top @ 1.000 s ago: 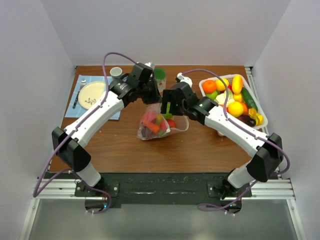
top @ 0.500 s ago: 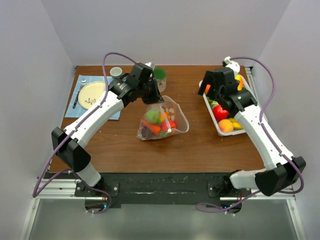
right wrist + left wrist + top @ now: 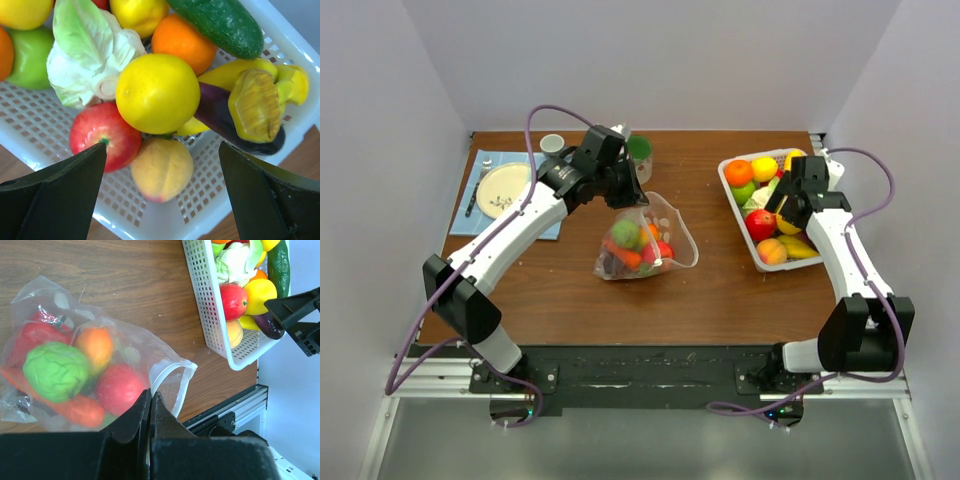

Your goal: Place the food in the zip-top bag and seal the zipper

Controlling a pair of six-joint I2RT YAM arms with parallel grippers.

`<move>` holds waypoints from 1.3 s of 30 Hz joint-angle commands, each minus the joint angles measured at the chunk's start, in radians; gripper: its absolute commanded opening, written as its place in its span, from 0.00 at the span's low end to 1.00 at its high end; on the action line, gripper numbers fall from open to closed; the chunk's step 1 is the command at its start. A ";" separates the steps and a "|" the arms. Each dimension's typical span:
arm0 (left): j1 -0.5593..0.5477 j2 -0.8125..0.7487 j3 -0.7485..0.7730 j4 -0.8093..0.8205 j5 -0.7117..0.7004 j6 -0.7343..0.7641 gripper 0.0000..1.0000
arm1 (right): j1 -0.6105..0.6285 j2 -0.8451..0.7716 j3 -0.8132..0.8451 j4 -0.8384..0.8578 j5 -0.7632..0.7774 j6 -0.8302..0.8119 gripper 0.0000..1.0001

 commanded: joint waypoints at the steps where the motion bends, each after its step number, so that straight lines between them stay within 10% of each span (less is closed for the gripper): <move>1: 0.006 -0.045 0.029 0.042 0.027 0.002 0.00 | -0.053 -0.001 -0.043 0.161 -0.087 0.056 0.99; 27: 0.010 -0.025 0.029 0.055 0.048 0.019 0.00 | -0.131 0.094 -0.162 0.398 -0.107 0.180 0.93; 39: 0.012 -0.025 0.026 0.058 0.050 0.012 0.00 | -0.088 0.067 -0.100 0.308 -0.122 0.161 0.34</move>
